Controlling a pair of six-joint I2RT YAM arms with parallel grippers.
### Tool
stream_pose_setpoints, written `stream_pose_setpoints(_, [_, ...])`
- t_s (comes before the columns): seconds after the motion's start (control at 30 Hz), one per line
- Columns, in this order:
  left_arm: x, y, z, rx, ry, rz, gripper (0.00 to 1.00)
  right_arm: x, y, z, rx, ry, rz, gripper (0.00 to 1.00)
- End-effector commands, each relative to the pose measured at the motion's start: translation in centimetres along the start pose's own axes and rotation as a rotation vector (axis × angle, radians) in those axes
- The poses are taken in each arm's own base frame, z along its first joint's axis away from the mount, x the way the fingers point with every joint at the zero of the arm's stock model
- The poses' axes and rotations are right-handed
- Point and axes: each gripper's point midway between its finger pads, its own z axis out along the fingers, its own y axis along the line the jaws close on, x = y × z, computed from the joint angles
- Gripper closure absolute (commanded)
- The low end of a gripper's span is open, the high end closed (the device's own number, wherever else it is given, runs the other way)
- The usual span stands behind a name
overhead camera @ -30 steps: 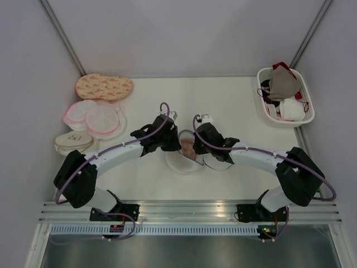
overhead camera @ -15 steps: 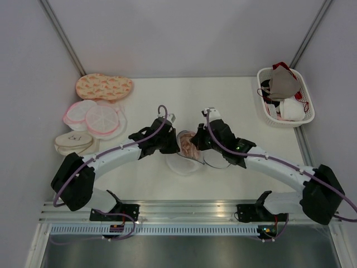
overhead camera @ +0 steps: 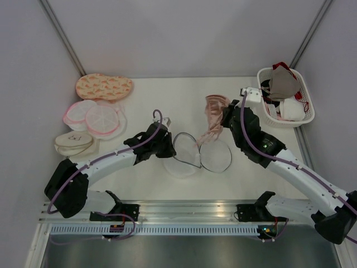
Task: Unzip the laundry bag and remove the bra
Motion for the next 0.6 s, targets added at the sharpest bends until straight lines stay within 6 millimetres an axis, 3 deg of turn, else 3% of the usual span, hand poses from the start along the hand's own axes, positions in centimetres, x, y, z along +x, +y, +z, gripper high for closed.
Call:
stream_pose_setpoints(0.0, [-1.1, -0.6, -1.1, 0.024, -0.065, -0.029, 0.98, -7.1, -6.1, -0.2, 0.294, -0.178, 0.045, 1.00])
stream_pose_setpoints(0.07, [-1.2, -0.2, -1.5, 0.009, -0.087, -0.035, 0.98, -8.7, -8.1, 0.6, 0.369, -0.206, 0.069, 1.00])
stream_pose_setpoints(0.1, [-1.1, -0.2, -1.7, 0.011, -0.087, -0.039, 0.98, -9.7, -10.6, 1.2, 0.430, -0.222, 0.090, 1.00])
stream_pose_setpoints(0.17, [-1.1, -0.1, -2.2, 0.018, -0.097, -0.047, 0.98, -11.1, -13.0, 2.5, 0.488, -0.247, 0.132, 1.00])
stream_pose_setpoints(0.2, [-0.9, 0.0, -2.3, 0.018, -0.097, -0.052, 0.98, -12.0, -15.7, 2.9, 0.546, -0.266, 0.155, 1.00])
stream_pose_setpoints(0.23, [-0.9, 0.0, -2.4, 0.020, -0.100, -0.054, 0.98, -12.1, -17.0, 4.0, 0.583, -0.267, 0.173, 1.00])
stream_pose_setpoints(0.3, [-0.9, -0.1, -2.7, 0.028, -0.106, -0.064, 0.98, -13.8, -20.7, 4.3, 0.672, -0.311, 0.218, 1.00])
stream_pose_setpoints(0.33, [-0.8, -0.1, -2.8, 0.031, -0.105, -0.066, 0.98, -13.7, -22.1, 5.4, 0.710, -0.305, 0.225, 1.00])
stream_pose_setpoints(0.4, [-0.5, 0.0, -3.1, 0.035, -0.100, -0.071, 0.98, -15.1, -24.9, 5.4, 0.798, -0.345, 0.245, 1.00])
stream_pose_setpoints(0.43, [-0.5, 0.0, -3.2, 0.038, -0.102, -0.074, 0.98, -14.7, -27.0, 6.1, 0.856, -0.333, 0.247, 0.99])
stream_pose_setpoints(0.57, [-0.1, 0.0, -3.8, 0.047, -0.104, -0.092, 0.98, -15.5, -32.0, 6.4, 0.943, -0.411, 0.322, 0.99])
